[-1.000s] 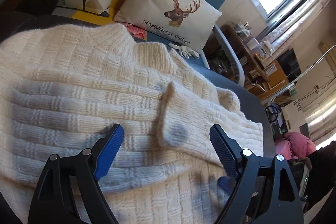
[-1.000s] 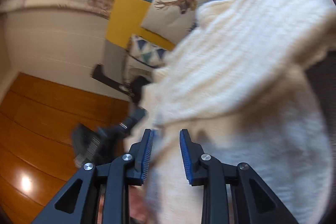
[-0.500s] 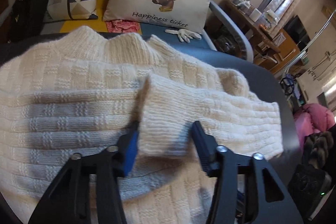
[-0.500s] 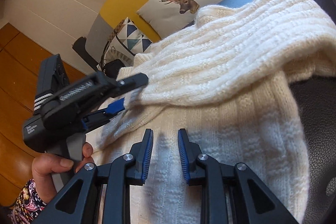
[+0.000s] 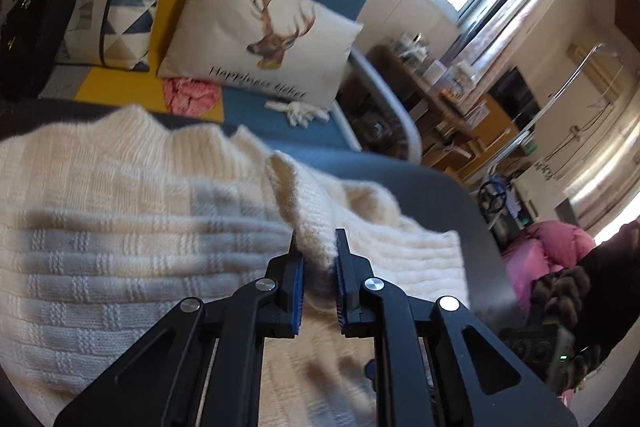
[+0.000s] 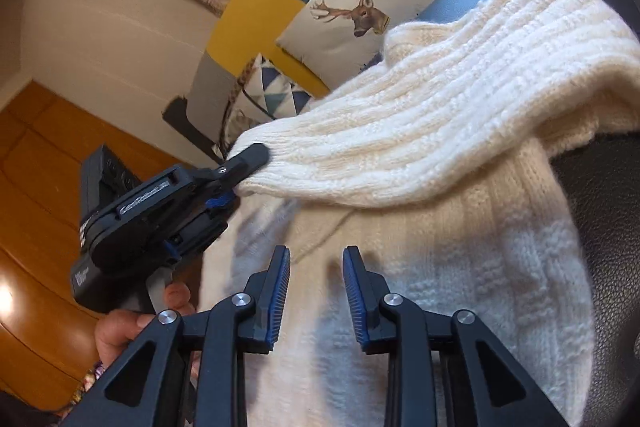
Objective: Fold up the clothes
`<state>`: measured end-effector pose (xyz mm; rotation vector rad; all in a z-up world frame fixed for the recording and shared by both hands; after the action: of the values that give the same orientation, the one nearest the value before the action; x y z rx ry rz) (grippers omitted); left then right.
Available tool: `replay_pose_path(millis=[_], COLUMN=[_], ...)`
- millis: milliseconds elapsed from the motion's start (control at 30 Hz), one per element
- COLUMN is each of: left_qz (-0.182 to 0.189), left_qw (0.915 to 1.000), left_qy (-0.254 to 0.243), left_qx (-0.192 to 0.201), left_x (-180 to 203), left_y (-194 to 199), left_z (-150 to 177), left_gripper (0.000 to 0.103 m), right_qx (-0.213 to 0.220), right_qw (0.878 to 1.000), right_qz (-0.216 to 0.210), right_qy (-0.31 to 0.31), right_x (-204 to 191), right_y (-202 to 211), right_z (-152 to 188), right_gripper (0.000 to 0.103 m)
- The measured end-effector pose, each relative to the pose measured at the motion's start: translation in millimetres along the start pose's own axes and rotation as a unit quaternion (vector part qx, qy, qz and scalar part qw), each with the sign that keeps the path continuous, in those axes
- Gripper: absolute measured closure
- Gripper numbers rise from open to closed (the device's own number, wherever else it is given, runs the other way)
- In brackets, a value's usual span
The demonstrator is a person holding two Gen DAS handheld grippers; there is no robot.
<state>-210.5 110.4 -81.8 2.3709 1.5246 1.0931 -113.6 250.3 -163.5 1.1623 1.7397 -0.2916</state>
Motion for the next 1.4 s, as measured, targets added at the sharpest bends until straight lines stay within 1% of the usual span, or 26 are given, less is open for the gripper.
replay_pose_path(millis=[100,167,233,333,467,633,700,867,1000,1067,1200,1333,1400], left_qz=[0.021,0.029,0.026,0.019,0.003,-0.013,-0.025,-0.053,-0.076,-0.087,-0.110,-0.131,-0.123], left_qw=[0.9994,0.9984,0.9969,0.9936,0.9898,0.9906,0.9912,0.9903,0.9917,0.9919,0.9915,0.9901,0.9908], left_qy=[0.008,0.011,0.011,0.036,0.060,0.046,0.044,0.065,0.046,0.037,0.017,0.000,0.023], left_qx=[0.026,0.047,0.073,0.106,0.130,0.128,0.122,0.111,0.093,0.085,0.067,0.050,0.052], left_x=[7,9,4,-17,-46,-70,-80,-111,-122,-128,-138,-149,-154], left_y=[13,24,37,57,76,91,92,94,89,87,83,79,81], left_z=[-17,-32,-49,-71,-89,-81,-70,-41,-21,-11,9,28,29], left_gripper=[0.090,0.090,0.090,0.090,0.090,0.090,0.090,0.090,0.090,0.090,0.090,0.090,0.086], right_qx=[-0.012,-0.011,-0.009,-0.015,-0.012,0.019,0.032,0.072,0.092,0.097,0.101,0.098,0.092], right_qw=[1.000,1.000,0.999,0.997,0.994,0.992,0.991,0.989,0.988,0.987,0.984,0.983,0.984], right_qz=[0.018,0.023,0.033,0.056,0.078,0.105,0.114,0.121,0.120,0.125,0.147,0.154,0.148], right_qy=[0.006,0.017,0.029,0.055,0.074,0.069,0.062,0.038,0.020,0.011,0.016,0.018,0.018], right_x=[1,0,-1,0,6,18,24,31,36,41,48,53,53], right_y=[-4,-6,-7,-10,-10,-5,-1,16,23,25,28,29,31], right_z=[-2,-5,-8,-12,-17,-27,-29,-43,-56,-59,-58,-57,-56], right_gripper=[0.074,0.074,0.074,0.074,0.074,0.074,0.074,0.074,0.074,0.074,0.078,0.081,0.079])
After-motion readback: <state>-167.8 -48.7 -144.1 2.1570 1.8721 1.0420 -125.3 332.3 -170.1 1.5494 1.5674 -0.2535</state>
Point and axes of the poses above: each gripper's, at about its wrist camera, not at the fingertips, and y roughly against the way its jaws point, x to its right, z to its underside, the point moved 6 cm from there along -y, roughly the way its jaws point, and after that the axes turned 15 degrees about x, right-handed, at the moved point
